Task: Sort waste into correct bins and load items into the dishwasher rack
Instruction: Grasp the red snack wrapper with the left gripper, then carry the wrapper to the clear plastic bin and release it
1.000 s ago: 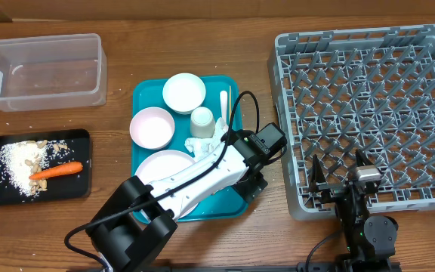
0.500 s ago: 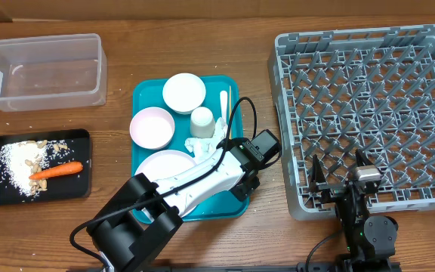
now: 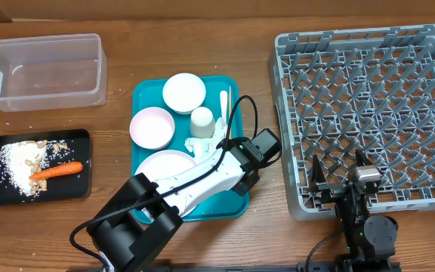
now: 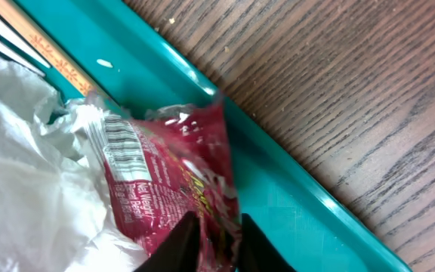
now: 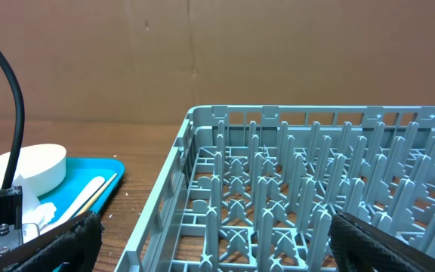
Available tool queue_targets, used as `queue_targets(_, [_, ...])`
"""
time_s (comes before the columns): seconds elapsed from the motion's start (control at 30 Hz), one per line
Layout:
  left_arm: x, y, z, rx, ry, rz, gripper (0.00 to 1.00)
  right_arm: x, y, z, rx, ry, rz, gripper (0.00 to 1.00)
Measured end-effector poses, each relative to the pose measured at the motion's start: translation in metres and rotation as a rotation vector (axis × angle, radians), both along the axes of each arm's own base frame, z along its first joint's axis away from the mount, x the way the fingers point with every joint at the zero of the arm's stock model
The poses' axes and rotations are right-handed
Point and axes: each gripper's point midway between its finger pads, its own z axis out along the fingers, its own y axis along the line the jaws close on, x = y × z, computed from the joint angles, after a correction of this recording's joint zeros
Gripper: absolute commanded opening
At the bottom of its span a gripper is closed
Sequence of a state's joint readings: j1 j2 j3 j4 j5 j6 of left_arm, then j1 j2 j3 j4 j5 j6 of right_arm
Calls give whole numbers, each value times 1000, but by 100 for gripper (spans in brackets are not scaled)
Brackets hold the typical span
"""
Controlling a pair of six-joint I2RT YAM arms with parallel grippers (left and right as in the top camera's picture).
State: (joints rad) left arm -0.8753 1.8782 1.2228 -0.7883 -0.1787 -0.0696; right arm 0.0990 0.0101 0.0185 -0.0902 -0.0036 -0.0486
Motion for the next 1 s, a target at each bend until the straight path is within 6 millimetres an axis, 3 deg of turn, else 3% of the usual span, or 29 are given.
queue_targets(0.2, [-6,8,0,33,25,1,4,0,0,0,0,0,0,100])
queue_targets(0.3, [-10,13,9,70,58,2,4,0,0,0,0,0,0,100])
queue_targets(0.47, [2,-13,56,-8,46,1,4,0,0,0,0,0,0,100])
queue_targets(0.57, [10,-31,97,-111,6,-7,4,0,0,0,0,0,0,100])
queue_targets(0.67, [15,-31,138,-208,-52,4,4,0,0,0,0,0,0,100])
queue_targets(0.8, [31,-7,177,-294,-117,76,4,0,0,0,0,0,0,100])
queue_targets(0.9, [58,31,198,-339,-169,217,4,0,0,0,0,1,0,100])
queue_targets(1.0, [86,78,201,-345,-197,389,4,0,0,0,0,0,0,100])
